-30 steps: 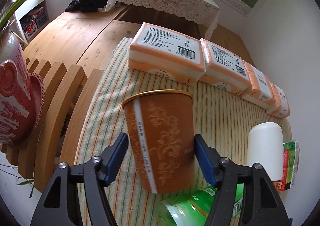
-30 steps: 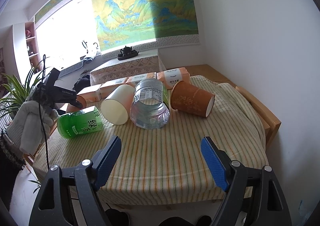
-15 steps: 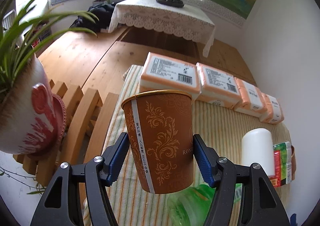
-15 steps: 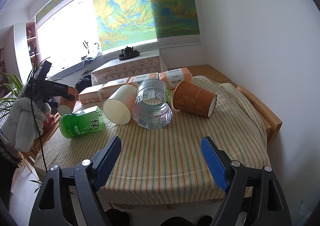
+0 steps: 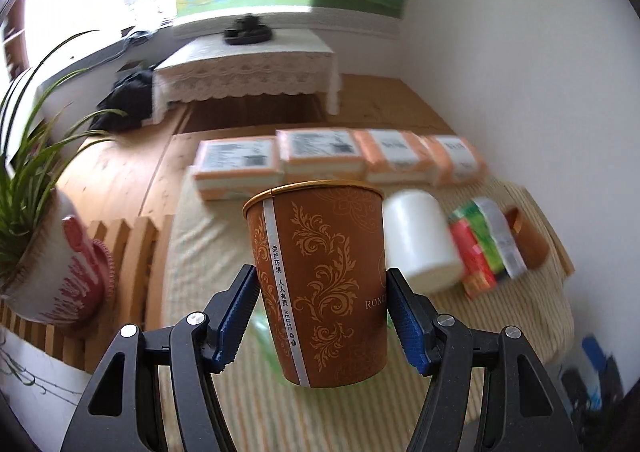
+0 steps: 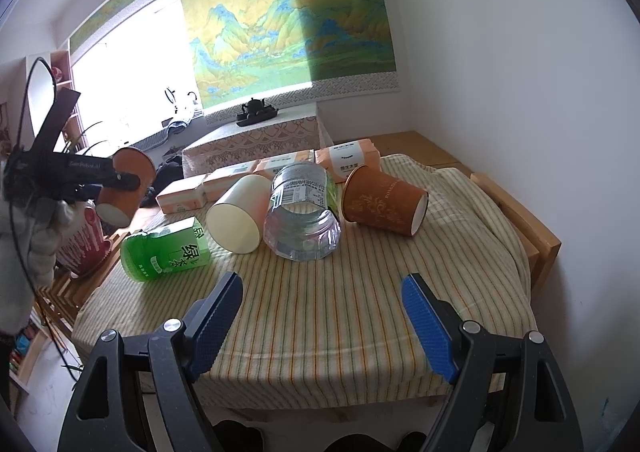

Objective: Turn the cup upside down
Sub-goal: 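Lift the orange cup with the left gripper, carry it toward the right gripper, release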

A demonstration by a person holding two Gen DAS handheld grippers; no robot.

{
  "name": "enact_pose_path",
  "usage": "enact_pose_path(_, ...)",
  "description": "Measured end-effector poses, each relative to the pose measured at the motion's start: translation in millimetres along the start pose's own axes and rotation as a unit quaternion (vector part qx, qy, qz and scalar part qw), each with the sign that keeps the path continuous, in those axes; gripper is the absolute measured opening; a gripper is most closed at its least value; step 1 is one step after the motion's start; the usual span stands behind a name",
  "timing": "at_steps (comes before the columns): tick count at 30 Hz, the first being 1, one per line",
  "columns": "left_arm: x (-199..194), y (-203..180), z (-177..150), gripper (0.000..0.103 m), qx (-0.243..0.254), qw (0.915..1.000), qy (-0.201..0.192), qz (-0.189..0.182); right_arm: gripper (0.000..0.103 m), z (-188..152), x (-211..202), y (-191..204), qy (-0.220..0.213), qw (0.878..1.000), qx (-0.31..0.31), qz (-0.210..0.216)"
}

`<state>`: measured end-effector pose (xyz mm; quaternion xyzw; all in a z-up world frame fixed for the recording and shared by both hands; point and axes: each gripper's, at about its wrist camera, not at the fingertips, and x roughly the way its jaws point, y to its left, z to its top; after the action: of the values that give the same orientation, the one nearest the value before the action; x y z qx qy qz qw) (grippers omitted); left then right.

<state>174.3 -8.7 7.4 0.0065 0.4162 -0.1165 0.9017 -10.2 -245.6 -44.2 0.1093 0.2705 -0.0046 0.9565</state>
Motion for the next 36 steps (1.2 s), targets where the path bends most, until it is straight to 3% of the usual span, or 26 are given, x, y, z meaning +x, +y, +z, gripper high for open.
enact_pose_path(5, 3, -61, -28, 0.068, 0.068, 0.9962, 0.026, -0.048, 0.079, -1, -5, -5, -0.003, 1.000, 0.004, -0.006)
enact_pose_path(9, 14, -102, -47, 0.068, 0.118, 0.9900, 0.043, -0.065, 0.079, -2, -8, -12, -0.003, 1.000, 0.010, -0.011)
enact_pose_path(14, 41, -125, -64, 0.068, 0.135, 0.9849, 0.076, -0.078, 0.079, -7, -12, -23, 0.001, 1.000, 0.017, -0.018)
enact_pose_path(20, 56, -128, -71, 0.068, 0.142, 0.9827, 0.086, -0.083, 0.079, -8, -15, -28, 0.003, 1.000, 0.015, -0.023)
enact_pose_path(23, 60, -125, -67, 0.081, 0.139, 0.9825, 0.087, -0.089, 0.079, -7, -15, -25, 0.003, 1.000, 0.006, -0.017)
enact_pose_path(25, 58, -121, -66, 0.087, 0.135, 0.9827, 0.084, -0.096, 0.079, -4, -14, -20, -0.001, 1.000, -0.016, -0.017)
enact_pose_path(30, 45, -109, -67, 0.087, 0.128, 0.9849, 0.069, -0.094, 0.079, 5, -15, -5, -0.010, 0.997, -0.078, -0.017)
enact_pose_path(36, 18, -82, -83, 0.087, 0.107, 0.9902, 0.044, -0.077, 0.079, 15, -8, 16, -0.004, 0.983, -0.185, 0.009)
